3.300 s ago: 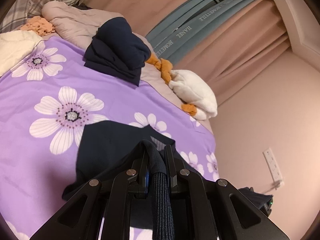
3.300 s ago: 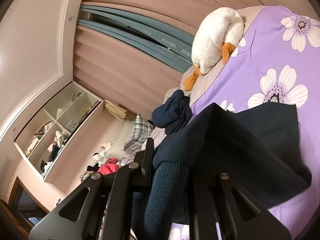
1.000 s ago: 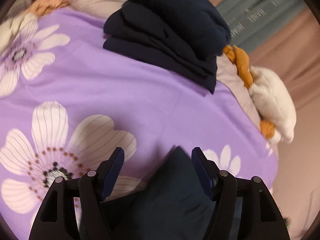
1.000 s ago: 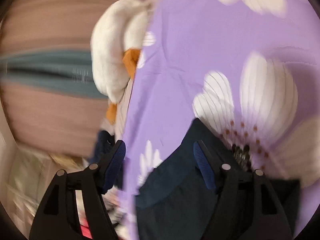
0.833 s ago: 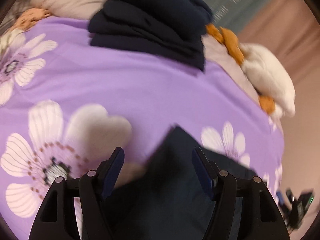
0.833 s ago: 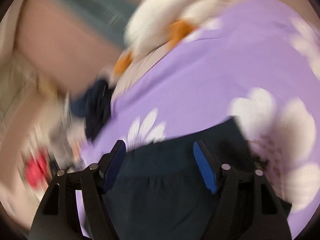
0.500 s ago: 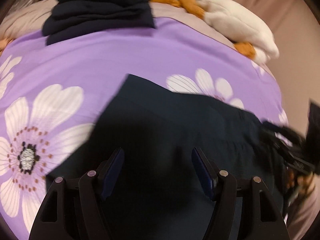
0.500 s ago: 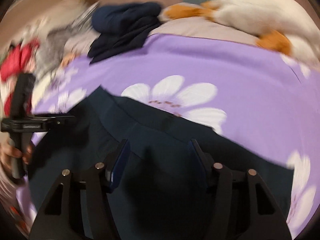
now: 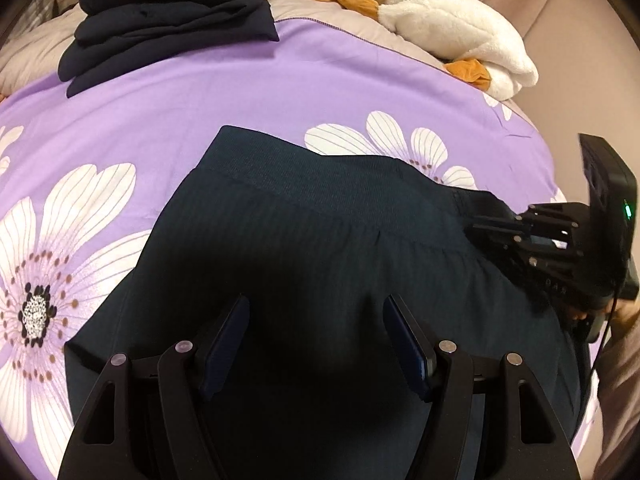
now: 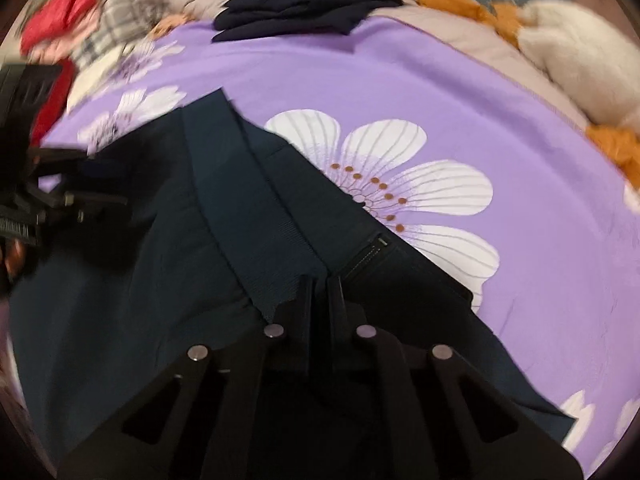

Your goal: Fold large clothes

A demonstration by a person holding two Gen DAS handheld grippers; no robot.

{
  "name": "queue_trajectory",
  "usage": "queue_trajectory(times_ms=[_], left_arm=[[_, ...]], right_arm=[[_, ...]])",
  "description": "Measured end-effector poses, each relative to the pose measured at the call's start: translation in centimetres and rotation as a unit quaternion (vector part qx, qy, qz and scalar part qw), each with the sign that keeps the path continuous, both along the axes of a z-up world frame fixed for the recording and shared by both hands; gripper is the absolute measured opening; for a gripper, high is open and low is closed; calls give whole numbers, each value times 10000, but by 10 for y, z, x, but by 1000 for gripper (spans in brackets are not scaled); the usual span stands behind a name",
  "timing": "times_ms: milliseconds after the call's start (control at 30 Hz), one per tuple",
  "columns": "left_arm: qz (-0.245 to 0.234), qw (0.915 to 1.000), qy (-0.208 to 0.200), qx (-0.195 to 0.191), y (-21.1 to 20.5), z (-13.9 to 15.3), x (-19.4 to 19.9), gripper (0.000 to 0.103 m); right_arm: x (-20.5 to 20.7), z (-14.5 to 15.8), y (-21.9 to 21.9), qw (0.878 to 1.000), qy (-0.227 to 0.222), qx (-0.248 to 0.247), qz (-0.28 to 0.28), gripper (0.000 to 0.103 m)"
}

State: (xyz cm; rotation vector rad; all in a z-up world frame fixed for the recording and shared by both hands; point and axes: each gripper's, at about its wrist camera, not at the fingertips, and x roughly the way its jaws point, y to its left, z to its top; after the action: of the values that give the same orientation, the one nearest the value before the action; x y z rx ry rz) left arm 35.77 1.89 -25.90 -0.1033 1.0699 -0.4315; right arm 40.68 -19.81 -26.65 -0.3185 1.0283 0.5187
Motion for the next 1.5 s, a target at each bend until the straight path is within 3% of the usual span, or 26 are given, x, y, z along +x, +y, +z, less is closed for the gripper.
queue_trajectory(times_ms=[100,200,367,467,533,633,700,767,900,1067,1233,1500], left_arm=[[33,10000,-18,-25,0,1,0,68],[87,10000,-14,-15,-1,0,3,68],[214,9998,-38,36,0,1,6,68],[229,9996,-111,149,3,5,-1,68],[189,9994,-158,239,6,7,-9,68],[138,9990,-238,364,12,13,-29,71],[90,9983,-340,467,15,17,-45,82],[-24,9973,-463,565,14,20,-61,82],[-197,9936,-721,848,7,20,-96,82],[-187,9907,-779,1099,9,1,-121,82],[-27,9921,-784,978,18,-3,-130,82],[81,9922,-793,955,24,-1,-138,82]], right_arm=[[-3,2,8,9983,-412,-406,-48,5],[10,7,4,9937,-830,-544,-514,5],[29,-10,7,9929,-659,-571,-813,6],[25,4,-9,9910,-680,-17,-1152,8],[18,18,-21,9864,-736,304,-1438,30],[-6,37,-36,9800,-791,634,-1710,31],[-29,44,-41,9781,-698,701,-1832,34],[-57,44,-44,9769,-550,781,-1913,39],[-110,37,-42,9776,-294,927,-1867,38],[-165,18,-32,9818,-231,576,-1794,38],[-194,-1,-37,9814,-324,68,-1893,38],[-216,-4,-67,9702,-425,132,-2382,38]])
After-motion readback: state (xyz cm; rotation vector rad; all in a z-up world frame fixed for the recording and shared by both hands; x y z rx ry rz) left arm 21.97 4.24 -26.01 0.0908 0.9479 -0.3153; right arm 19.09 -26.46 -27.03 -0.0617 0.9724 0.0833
